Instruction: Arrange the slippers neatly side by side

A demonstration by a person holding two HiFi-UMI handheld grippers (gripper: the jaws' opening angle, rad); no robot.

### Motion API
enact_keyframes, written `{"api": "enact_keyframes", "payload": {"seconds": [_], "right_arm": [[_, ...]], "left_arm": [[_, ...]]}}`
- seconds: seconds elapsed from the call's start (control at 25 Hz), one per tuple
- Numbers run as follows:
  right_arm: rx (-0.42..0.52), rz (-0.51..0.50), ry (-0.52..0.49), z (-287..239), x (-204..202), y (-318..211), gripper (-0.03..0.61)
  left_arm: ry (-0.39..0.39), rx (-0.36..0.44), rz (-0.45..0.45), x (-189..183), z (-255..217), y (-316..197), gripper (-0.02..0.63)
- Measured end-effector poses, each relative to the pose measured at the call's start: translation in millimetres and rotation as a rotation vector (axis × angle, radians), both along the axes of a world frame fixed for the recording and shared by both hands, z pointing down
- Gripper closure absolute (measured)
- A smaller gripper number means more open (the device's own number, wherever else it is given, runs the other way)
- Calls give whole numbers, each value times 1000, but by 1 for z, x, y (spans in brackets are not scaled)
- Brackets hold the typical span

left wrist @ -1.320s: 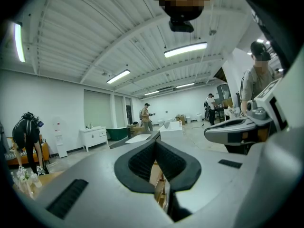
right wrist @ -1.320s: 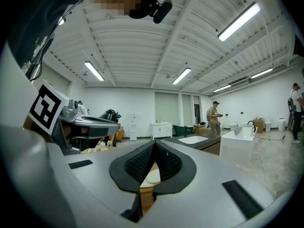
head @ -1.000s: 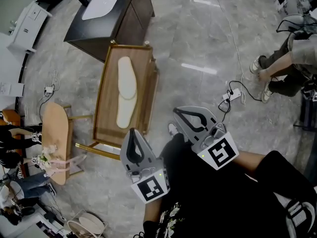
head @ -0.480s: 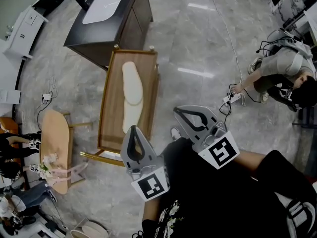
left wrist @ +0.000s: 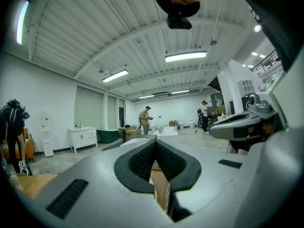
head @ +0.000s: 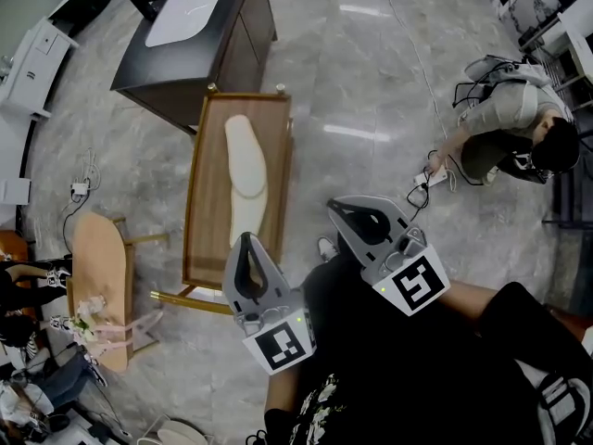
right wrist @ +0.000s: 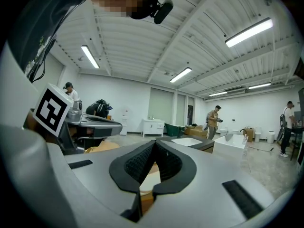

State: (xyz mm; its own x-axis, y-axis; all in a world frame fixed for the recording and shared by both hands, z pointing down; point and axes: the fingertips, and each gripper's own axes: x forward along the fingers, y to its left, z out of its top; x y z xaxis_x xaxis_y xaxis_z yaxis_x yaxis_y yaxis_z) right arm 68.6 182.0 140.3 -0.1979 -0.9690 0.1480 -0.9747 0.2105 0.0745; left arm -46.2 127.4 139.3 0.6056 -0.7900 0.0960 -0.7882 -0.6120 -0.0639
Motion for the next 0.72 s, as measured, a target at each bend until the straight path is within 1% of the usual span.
{"api": "enact_keyframes", "payload": {"seconds": [0.12, 0.24, 0.72], "right_arm": [[-11, 4, -5, 2, 2, -1, 580], [-10, -12, -4, 1, 4, -10, 580], [-13, -150, -4, 16, -4, -68, 580]], "left_arm": [[5, -7, -3, 2, -2, 1, 611], [-2, -13, -25, 1, -4, -3, 611], [-29, -35, -164, -12, 7, -38, 611]]}}
